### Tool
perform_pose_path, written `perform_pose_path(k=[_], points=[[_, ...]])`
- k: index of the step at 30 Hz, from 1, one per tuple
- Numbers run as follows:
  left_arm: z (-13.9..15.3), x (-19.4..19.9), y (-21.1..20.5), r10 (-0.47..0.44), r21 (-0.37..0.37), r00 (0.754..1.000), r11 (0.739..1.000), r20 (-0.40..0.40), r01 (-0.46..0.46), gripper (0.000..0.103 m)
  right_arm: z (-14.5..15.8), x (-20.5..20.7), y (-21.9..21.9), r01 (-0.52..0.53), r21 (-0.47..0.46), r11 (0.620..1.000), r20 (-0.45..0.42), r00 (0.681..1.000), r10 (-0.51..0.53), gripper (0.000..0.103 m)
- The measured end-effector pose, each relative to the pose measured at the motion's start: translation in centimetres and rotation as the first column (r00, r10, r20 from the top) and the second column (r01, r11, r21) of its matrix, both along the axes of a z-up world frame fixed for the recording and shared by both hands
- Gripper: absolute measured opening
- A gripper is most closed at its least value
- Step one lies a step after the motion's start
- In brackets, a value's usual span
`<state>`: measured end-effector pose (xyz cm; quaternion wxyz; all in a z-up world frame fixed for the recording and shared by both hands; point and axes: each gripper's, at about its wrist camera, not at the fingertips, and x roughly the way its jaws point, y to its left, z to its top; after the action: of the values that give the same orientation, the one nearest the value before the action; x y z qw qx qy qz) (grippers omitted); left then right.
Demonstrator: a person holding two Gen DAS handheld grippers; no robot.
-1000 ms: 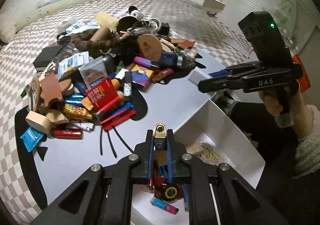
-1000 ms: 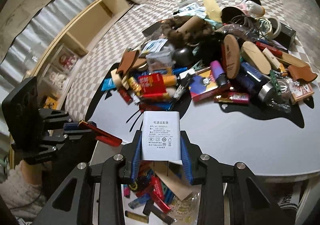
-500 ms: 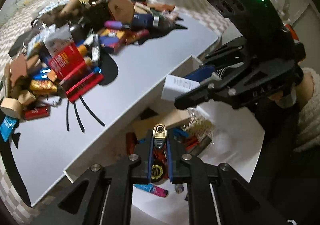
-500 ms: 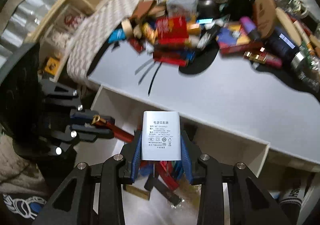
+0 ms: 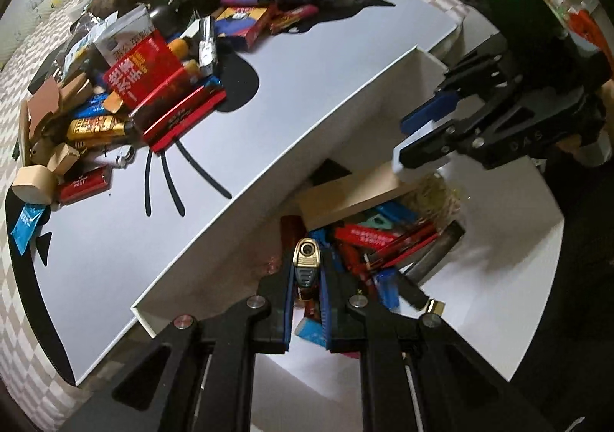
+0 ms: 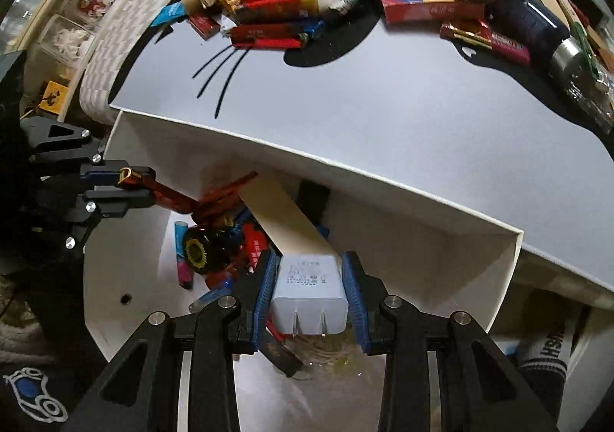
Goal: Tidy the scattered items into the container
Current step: 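Open the left tool to drop the gold lighter while the right tool lowers the charger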
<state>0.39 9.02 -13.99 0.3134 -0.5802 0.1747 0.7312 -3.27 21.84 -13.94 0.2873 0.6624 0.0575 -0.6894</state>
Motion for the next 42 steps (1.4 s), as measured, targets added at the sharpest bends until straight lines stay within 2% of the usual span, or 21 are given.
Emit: perform_pose_path(k=[9, 15, 25, 36, 37, 38, 40, 42], points=[[-1.5, -0.2, -0.1, -0.004, -0.090, 1.000, 0.996, -0.020, 0.003, 0.012, 0.0, -0.1, 0.9, -0.023, 0.077, 0.997, -0.055, 0.998, 0.027, 0.036], [-1.5, -0.2, 0.0, -0.010, -0.107, 1.000, 0.994, -0.028, 0.007, 0.012, 0.0, -0.1, 1.0, -0.032, 0.097, 0.995, -0.065, 0.997, 0.038, 0.037], [-1.6, -0.2, 0.1, -0.015, -0.117, 1.000, 0.993, -0.020, 0.012, 0.012, 0.0, 0.0, 1.4, -0.015, 0.056, 0.998, -0.021, 1.000, 0.016, 0.037], [-1.4, -0.4, 0.0, -0.006, -0.130, 1.000, 0.992, -0.024, 0.003, 0.012, 0.3, 0.2, 1.0, -0.018, 0.034, 0.999, -0.012, 1.000, 0.019, 0.037], [-1.4, -0.4, -0.1, -0.004, -0.130, 1.000, 0.992, -0.025, 0.001, 0.019, 0.3, 0.2, 1.0, -0.018, 0.033, 0.999, -0.012, 1.000, 0.019, 0.037], [-1.3, -0.5, -0.1, 0.001, -0.125, 1.000, 0.992, -0.026, -0.005, 0.040, 0.3, 0.1, 1.0, -0.018, 0.034, 0.999, -0.012, 1.000, 0.019, 0.036], [-1.1, -0.5, -0.3, 0.012, -0.115, 0.999, 0.993, -0.030, -0.016, 0.070, 0.3, 0.1, 0.9, -0.017, 0.034, 0.999, -0.010, 1.000, 0.018, 0.036], [-0.9, -0.6, -0.4, 0.023, -0.105, 0.999, 0.994, -0.033, -0.027, 0.074, 0.3, 0.0, 0.9, -0.017, 0.032, 0.999, -0.006, 1.000, 0.017, 0.037]])
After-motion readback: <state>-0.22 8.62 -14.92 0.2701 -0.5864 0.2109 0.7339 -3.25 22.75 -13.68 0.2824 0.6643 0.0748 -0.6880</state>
